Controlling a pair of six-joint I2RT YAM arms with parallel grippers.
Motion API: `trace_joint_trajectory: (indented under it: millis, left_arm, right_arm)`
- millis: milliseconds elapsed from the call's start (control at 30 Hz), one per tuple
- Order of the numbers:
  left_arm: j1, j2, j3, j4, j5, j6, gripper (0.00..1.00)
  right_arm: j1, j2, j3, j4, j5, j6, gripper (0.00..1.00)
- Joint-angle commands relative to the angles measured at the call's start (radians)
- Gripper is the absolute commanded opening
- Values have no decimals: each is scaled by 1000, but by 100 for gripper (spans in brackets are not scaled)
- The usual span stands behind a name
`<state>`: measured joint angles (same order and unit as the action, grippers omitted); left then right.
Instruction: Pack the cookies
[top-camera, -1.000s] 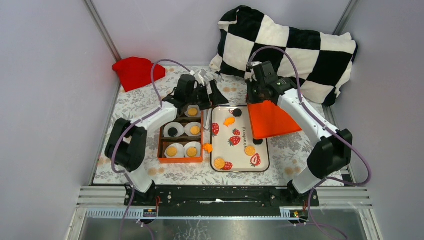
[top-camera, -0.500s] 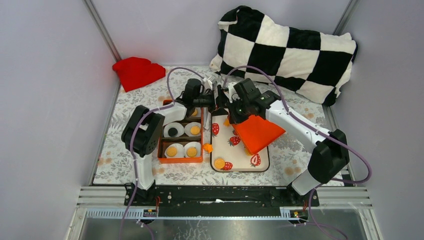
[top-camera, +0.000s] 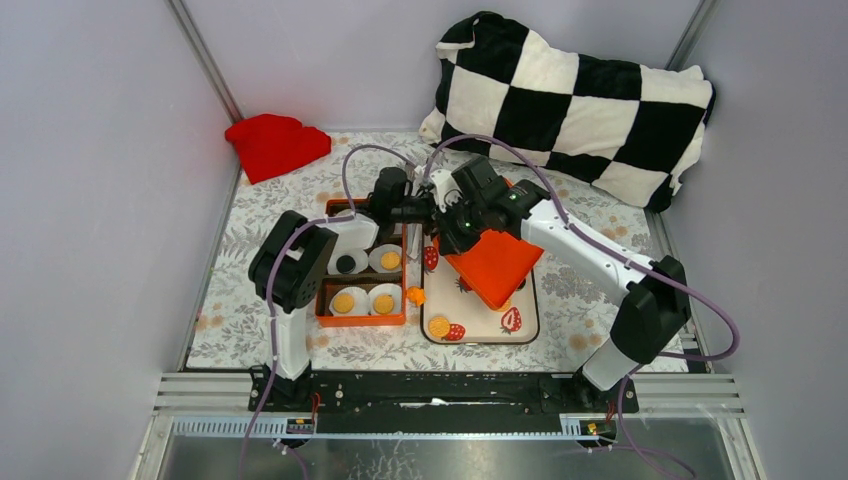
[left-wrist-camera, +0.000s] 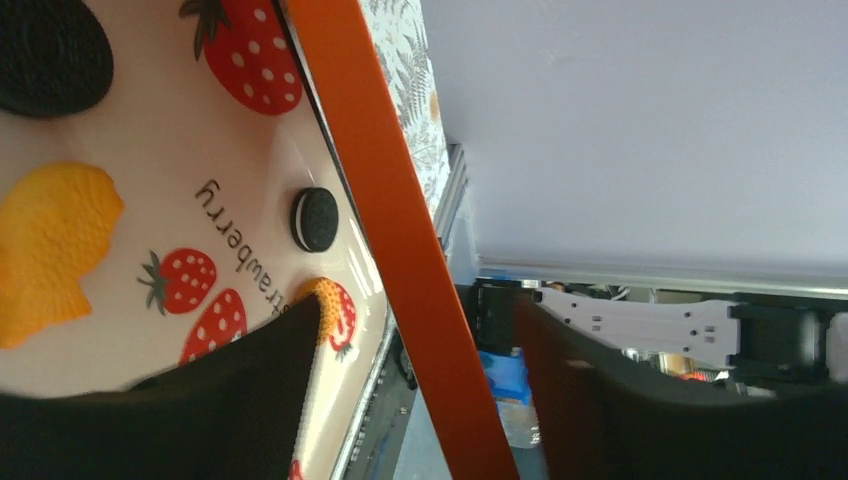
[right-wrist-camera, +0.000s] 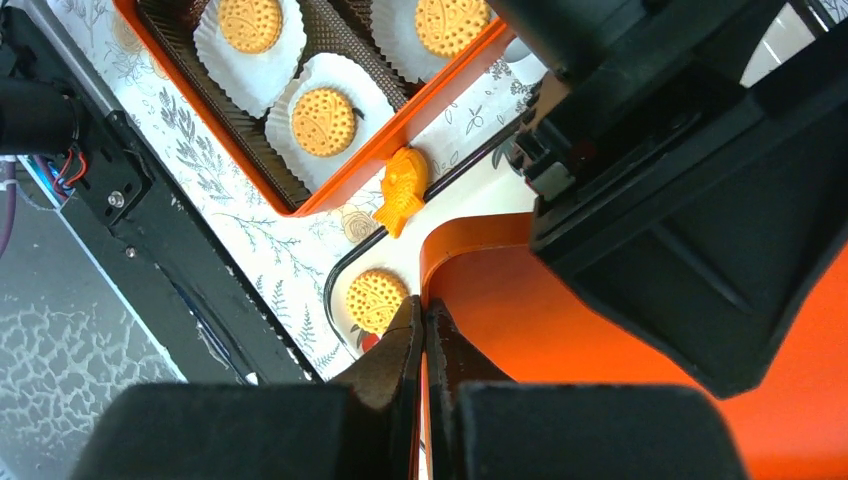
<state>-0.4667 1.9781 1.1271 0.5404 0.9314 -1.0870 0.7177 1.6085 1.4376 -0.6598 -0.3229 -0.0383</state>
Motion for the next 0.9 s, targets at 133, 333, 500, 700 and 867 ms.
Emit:
trace_joint_trajectory:
  millis: [133, 333, 500, 700, 867]
  left_arm:
    - [-7, 3, -41, -28, 11, 45, 30]
    - [-7, -12, -1, -146, -13, 106, 6]
    - [-6, -24, 73, -311, -43, 192, 1]
    - [10, -22, 177, -455, -55, 223, 0]
    - [10, -13, 349, -714, -97, 312, 0]
  right_arm:
    - [32, -6, 104, -25, 54, -33, 1]
    - [110, -34, 83, -44, 384, 27, 24]
    - [224, -87, 20, -47, 708, 65, 58]
    - [355, -94, -56, -117, 904, 137, 60]
    - [458, -30, -85, -183, 1050, 246, 60]
